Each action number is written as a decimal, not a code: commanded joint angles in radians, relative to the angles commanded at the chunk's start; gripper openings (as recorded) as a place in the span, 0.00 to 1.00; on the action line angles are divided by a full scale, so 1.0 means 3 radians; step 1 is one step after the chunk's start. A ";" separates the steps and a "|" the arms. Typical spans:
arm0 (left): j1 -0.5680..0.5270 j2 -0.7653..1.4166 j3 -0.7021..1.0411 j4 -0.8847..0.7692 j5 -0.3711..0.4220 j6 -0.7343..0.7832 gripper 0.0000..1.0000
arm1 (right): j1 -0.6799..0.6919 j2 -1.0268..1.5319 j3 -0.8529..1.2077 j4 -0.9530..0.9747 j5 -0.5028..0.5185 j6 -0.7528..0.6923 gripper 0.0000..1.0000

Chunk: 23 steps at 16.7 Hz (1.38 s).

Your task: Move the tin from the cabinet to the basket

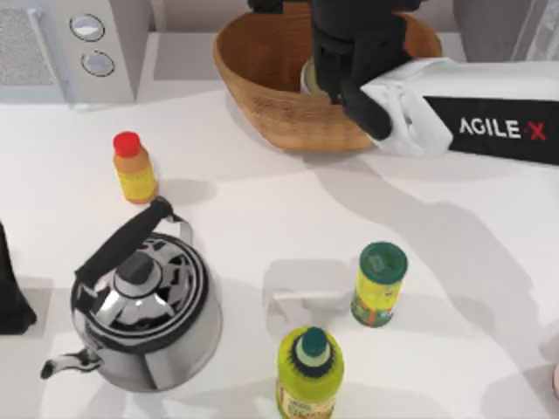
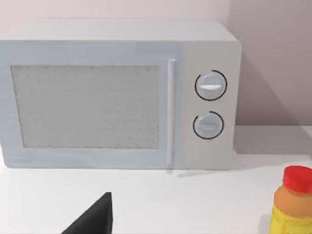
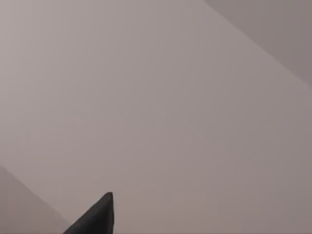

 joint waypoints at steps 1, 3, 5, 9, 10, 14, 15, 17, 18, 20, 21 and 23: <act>0.0000 0.0000 0.0000 0.0000 0.0000 0.0000 1.00 | -0.0009 -0.0030 -0.0021 -0.0008 -0.0012 0.0000 1.00; 0.0000 0.0000 0.0000 0.0000 0.0000 0.0000 1.00 | -0.0057 -0.0188 -0.0145 -0.0055 -0.0070 -0.0003 1.00; 0.0000 0.0000 0.0000 0.0000 0.0000 0.0000 1.00 | -0.0146 -0.0470 -0.0387 -0.0143 -0.0166 -0.0008 1.00; 0.0000 0.0000 0.0000 0.0000 0.0000 0.0000 1.00 | -0.0424 -0.1396 -0.1075 -0.0419 -0.0447 -0.0022 1.00; 0.0000 0.0000 0.0000 0.0000 0.0000 0.0000 1.00 | -0.0509 -0.1708 -0.1281 -0.0504 -0.0532 -0.0025 1.00; 0.0000 0.0000 0.0000 0.0000 0.0000 0.0000 1.00 | -0.0887 -0.3256 -0.2245 -0.0879 -0.0914 -0.0037 1.00; 0.0000 0.0000 0.0000 0.0000 0.0000 0.0000 1.00 | -0.0988 -0.3692 -0.2510 -0.0979 -0.1018 -0.0040 1.00; 0.0000 0.0000 0.0000 0.0000 0.0000 0.0000 1.00 | -0.1192 -0.4554 -0.3046 -0.1183 -0.1229 -0.0044 1.00; 0.0000 0.0000 0.0000 0.0000 0.0000 0.0000 1.00 | -0.1294 -0.4959 -0.3312 -0.1284 -0.1334 -0.0046 1.00; 0.0000 0.0000 0.0000 0.0000 0.0000 0.0000 1.00 | -0.1492 -0.5679 -0.3826 -0.1482 -0.1538 -0.0051 1.00; 0.0000 0.0000 0.0000 0.0000 0.0000 0.0000 1.00 | -0.1585 -0.5990 -0.4068 -0.1576 -0.1635 -0.0054 1.00; 0.0000 0.0000 0.0000 0.0000 0.0000 0.0000 1.00 | -0.1755 -0.6509 -0.4504 -0.1745 -0.1811 -0.0059 1.00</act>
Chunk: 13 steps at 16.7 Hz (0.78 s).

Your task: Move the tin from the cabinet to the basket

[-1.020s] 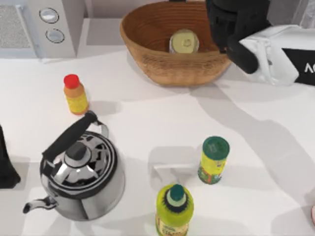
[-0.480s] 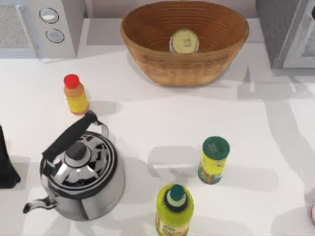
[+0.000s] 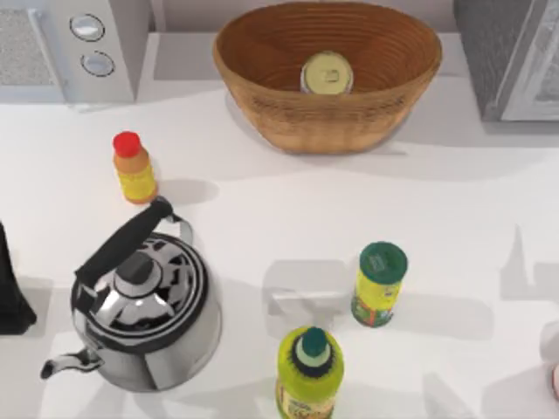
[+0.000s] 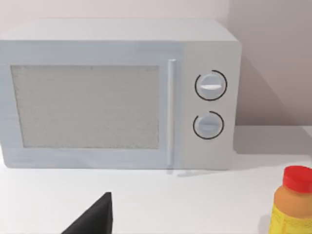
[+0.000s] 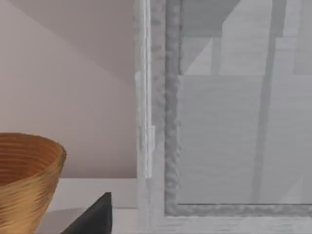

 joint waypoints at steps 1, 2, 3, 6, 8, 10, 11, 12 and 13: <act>0.0000 0.0000 0.0000 0.0000 0.0000 0.0000 1.00 | -0.0073 -0.0208 -0.0184 -0.0073 -0.0076 -0.0001 1.00; 0.0000 0.0000 0.0000 0.0000 0.0000 0.0000 1.00 | -0.0137 -0.0382 -0.0341 -0.0138 -0.0143 -0.0002 1.00; 0.0000 0.0000 0.0000 0.0000 0.0000 0.0000 1.00 | -0.0191 -0.0520 -0.0467 -0.0192 -0.0199 -0.0003 1.00; 0.0000 0.0000 0.0000 0.0000 0.0000 0.0000 1.00 | -0.0274 -0.0723 -0.0652 -0.0275 -0.0286 -0.0007 1.00; 0.0000 0.0000 0.0000 0.0000 0.0000 0.0000 1.00 | -0.0274 -0.0723 -0.0652 -0.0275 -0.0286 -0.0007 1.00; 0.0000 0.0000 0.0000 0.0000 0.0000 0.0000 1.00 | -0.0264 -0.0709 -0.0646 -0.0270 -0.0281 -0.0006 1.00; 0.0000 0.0000 0.0000 0.0000 0.0000 0.0000 1.00 | -0.0264 -0.0709 -0.0646 -0.0270 -0.0281 -0.0006 1.00; 0.0000 0.0000 0.0000 0.0000 0.0000 0.0000 1.00 | -0.0285 -0.0678 -0.0630 -0.0238 -0.0306 -0.0004 1.00; 0.0000 0.0000 0.0000 0.0000 0.0000 0.0000 1.00 | -0.0330 -0.0610 -0.0599 -0.0170 -0.0358 0.0001 1.00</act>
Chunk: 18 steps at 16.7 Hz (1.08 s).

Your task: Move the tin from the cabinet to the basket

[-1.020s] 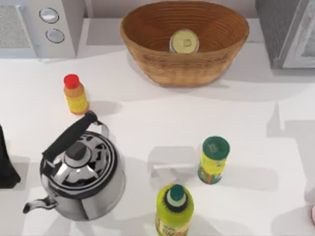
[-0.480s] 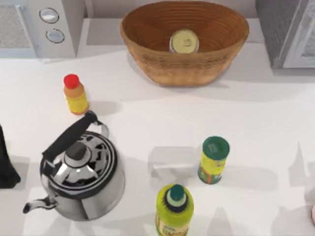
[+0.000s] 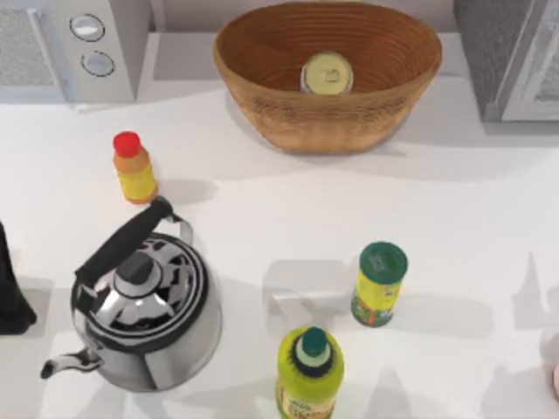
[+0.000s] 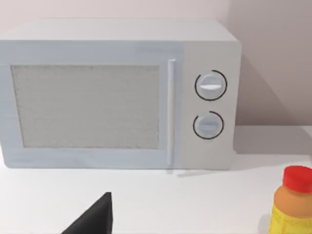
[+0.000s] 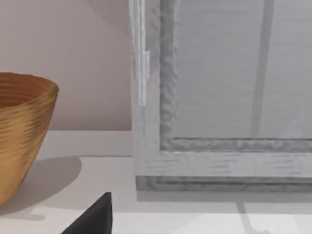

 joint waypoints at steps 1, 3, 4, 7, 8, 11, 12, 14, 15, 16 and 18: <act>0.0000 0.0000 0.0000 0.0000 0.0000 0.0000 1.00 | -0.0069 0.0103 0.0043 0.0103 -0.0077 0.0005 1.00; 0.0000 0.0000 0.0000 0.0000 0.0000 0.0000 1.00 | -0.0267 0.0408 0.0153 0.0411 -0.0290 0.0017 1.00; 0.0000 0.0000 0.0000 0.0000 0.0000 0.0000 1.00 | -0.0393 0.0612 0.0217 0.0600 -0.0421 0.0024 1.00; 0.0000 0.0000 0.0000 0.0000 0.0000 0.0000 1.00 | -0.0844 0.1387 0.0429 0.1256 -0.0868 0.0050 1.00; 0.0000 0.0000 0.0000 0.0000 0.0000 0.0000 1.00 | -0.1010 0.1688 0.0500 0.1494 -0.1029 0.0060 1.00; 0.0000 0.0000 0.0000 0.0000 0.0000 0.0000 1.00 | -0.1533 0.2642 0.0703 0.2194 -0.1532 0.0085 1.00; 0.0000 0.0000 0.0000 0.0000 0.0000 0.0000 1.00 | -0.1710 0.2962 0.0764 0.2408 -0.1703 0.0091 1.00; 0.0000 0.0000 0.0000 0.0000 0.0000 0.0000 1.00 | -0.2059 0.3568 0.0873 0.2803 -0.2041 0.0097 1.00; 0.0000 0.0000 0.0000 0.0000 0.0000 0.0000 1.00 | -0.2228 0.3840 0.0922 0.2988 -0.2205 0.0098 1.00; 0.0000 0.0000 0.0000 0.0000 0.0000 0.0000 1.00 | -0.2392 0.4086 0.0967 0.3163 -0.2364 0.0098 1.00; 0.0000 0.0000 0.0000 0.0000 0.0000 0.0000 1.00 | -0.2701 0.4484 0.1047 0.3451 -0.2663 0.0097 1.00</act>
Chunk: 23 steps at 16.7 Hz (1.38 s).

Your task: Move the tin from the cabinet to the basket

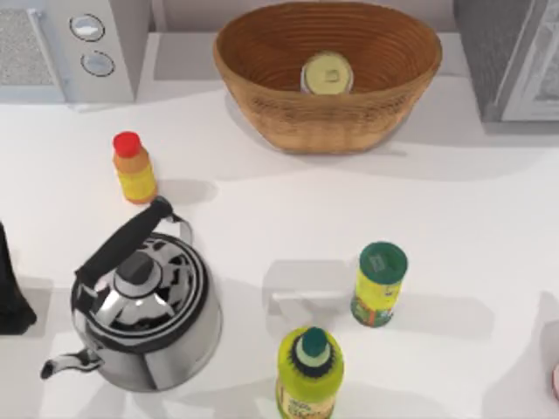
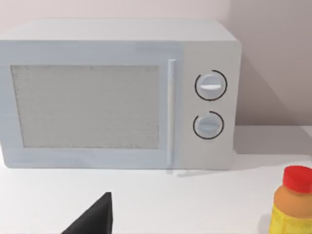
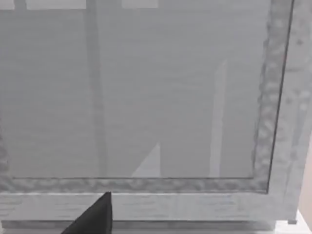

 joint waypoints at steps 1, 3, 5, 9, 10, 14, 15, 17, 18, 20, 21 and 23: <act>0.0000 0.0000 0.0000 0.0000 0.0000 0.0000 1.00 | -0.0140 0.0154 0.0032 0.0113 -0.0135 0.0000 1.00; 0.0000 0.0000 0.0000 0.0000 0.0000 0.0000 1.00 | -0.0376 0.0380 0.0079 0.0282 -0.0362 -0.0002 1.00; 0.0000 0.0000 0.0000 0.0000 0.0000 0.0000 1.00 | -0.0547 0.0512 0.0107 0.0390 -0.0525 -0.0004 1.00; 0.0000 0.0000 0.0000 0.0000 0.0000 0.0000 1.00 | -0.0660 0.0575 0.0126 0.0471 -0.0634 -0.0007 1.00; 0.0000 0.0000 0.0000 0.0000 0.0000 0.0000 1.00 | -0.0660 0.0575 0.0126 0.0471 -0.0634 -0.0007 1.00; 0.0000 0.0000 0.0000 0.0000 0.0000 0.0000 1.00 | -0.0647 0.0563 0.0152 0.0429 -0.0633 -0.0007 1.00; 0.0000 0.0000 0.0000 0.0000 0.0000 0.0000 1.00 | -0.0652 0.0558 0.0223 0.0363 -0.0642 -0.0008 1.00; 0.0000 0.0000 0.0000 0.0000 0.0000 0.0000 1.00 | -0.0670 0.0544 0.0466 0.0127 -0.0668 -0.0009 1.00; 0.0000 0.0000 0.0000 0.0000 0.0000 0.0000 1.00 | -0.0682 0.0534 0.0633 -0.0042 -0.0682 -0.0010 1.00; 0.0000 0.0000 0.0000 0.0000 0.0000 0.0000 1.00 | -0.0710 0.0504 0.1042 -0.0480 -0.0710 -0.0012 1.00; 0.0000 0.0000 0.0000 0.0000 0.0000 0.0000 1.00 | -0.0725 0.0484 0.1277 -0.0743 -0.0723 -0.0012 1.00; 0.0000 0.0000 0.0000 0.0000 0.0000 0.0000 1.00 | -0.0750 0.0431 0.1785 -0.1335 -0.0742 -0.0013 1.00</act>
